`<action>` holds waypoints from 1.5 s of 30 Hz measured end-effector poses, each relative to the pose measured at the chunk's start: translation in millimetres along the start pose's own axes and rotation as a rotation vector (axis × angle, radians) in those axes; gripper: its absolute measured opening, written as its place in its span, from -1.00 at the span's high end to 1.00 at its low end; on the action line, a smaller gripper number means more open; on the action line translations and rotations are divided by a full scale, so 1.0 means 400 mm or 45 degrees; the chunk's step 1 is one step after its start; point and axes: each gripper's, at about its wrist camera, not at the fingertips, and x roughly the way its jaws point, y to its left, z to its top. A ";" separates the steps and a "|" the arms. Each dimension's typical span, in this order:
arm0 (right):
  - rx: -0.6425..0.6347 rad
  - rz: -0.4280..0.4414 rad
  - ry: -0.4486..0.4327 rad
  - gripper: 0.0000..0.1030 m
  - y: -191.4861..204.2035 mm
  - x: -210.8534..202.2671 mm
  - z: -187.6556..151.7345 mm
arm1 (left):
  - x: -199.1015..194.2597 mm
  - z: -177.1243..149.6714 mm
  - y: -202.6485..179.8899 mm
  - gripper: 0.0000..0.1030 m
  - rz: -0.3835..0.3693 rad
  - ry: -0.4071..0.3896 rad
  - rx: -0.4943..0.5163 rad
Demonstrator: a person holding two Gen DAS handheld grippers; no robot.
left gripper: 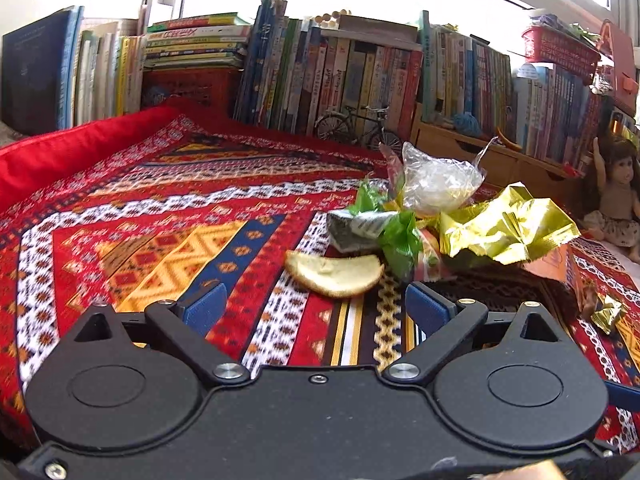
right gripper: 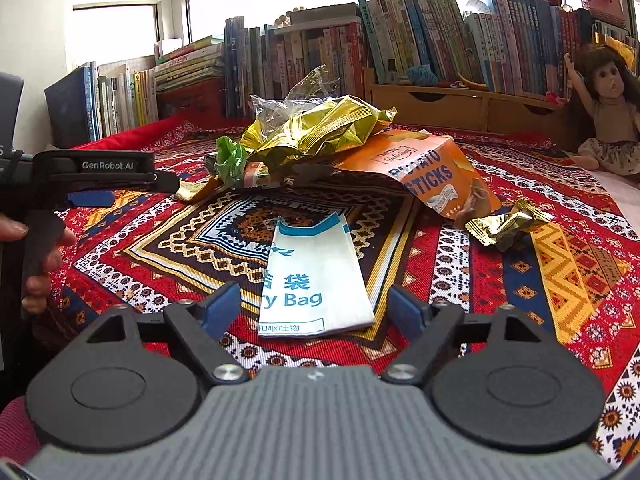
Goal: Collect trash
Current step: 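Grasp the yellow chip with the left tool while the right tool grasps the white paper bag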
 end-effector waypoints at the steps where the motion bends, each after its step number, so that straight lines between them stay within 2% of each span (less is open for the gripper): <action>1: -0.002 0.000 0.001 -0.71 0.001 0.004 0.001 | 0.013 0.006 -0.005 -0.87 -0.014 0.000 0.014; 4: -0.016 -0.005 0.002 -0.72 0.005 0.013 0.003 | 0.055 0.019 -0.024 -0.88 -0.044 0.014 0.052; 9: -0.038 -0.012 0.005 -0.73 0.011 0.025 0.008 | 0.122 0.021 -0.045 -0.89 0.027 0.043 0.079; 13: -0.055 -0.020 0.006 -0.73 0.015 0.033 0.010 | 0.167 0.026 -0.038 -0.90 0.017 0.160 0.043; 19: -0.081 -0.030 0.004 -0.75 0.022 0.046 0.009 | 0.181 0.035 -0.030 -0.87 0.001 0.164 0.011; 21: -0.089 -0.029 0.002 -0.77 0.025 0.047 0.007 | 0.182 0.037 -0.028 -0.78 0.003 0.158 0.000; 24: -0.090 -0.027 -0.017 -0.70 0.026 0.045 0.002 | 0.177 0.038 -0.029 -0.44 0.024 0.144 0.001; 25: -0.085 -0.022 -0.025 -0.63 0.025 0.042 0.000 | 0.174 0.038 -0.029 -0.33 0.022 0.139 0.001; 27: -0.084 -0.025 -0.042 -0.48 0.025 0.036 -0.004 | 0.167 0.037 -0.030 -0.28 0.022 0.131 0.008; 29: -0.091 -0.023 -0.060 -0.23 0.027 0.029 -0.007 | 0.156 0.035 -0.030 -0.14 0.021 0.113 0.021; 32: -0.085 -0.021 -0.089 -0.15 0.026 0.019 -0.010 | 0.130 0.035 -0.038 0.04 0.023 0.079 0.067; 38: -0.066 -0.016 -0.144 0.11 0.025 -0.009 -0.007 | 0.080 0.032 -0.028 0.20 -0.018 0.082 0.030; 45: -0.059 -0.010 -0.135 0.10 0.023 -0.023 -0.012 | 0.005 0.008 -0.023 0.22 -0.076 0.073 0.016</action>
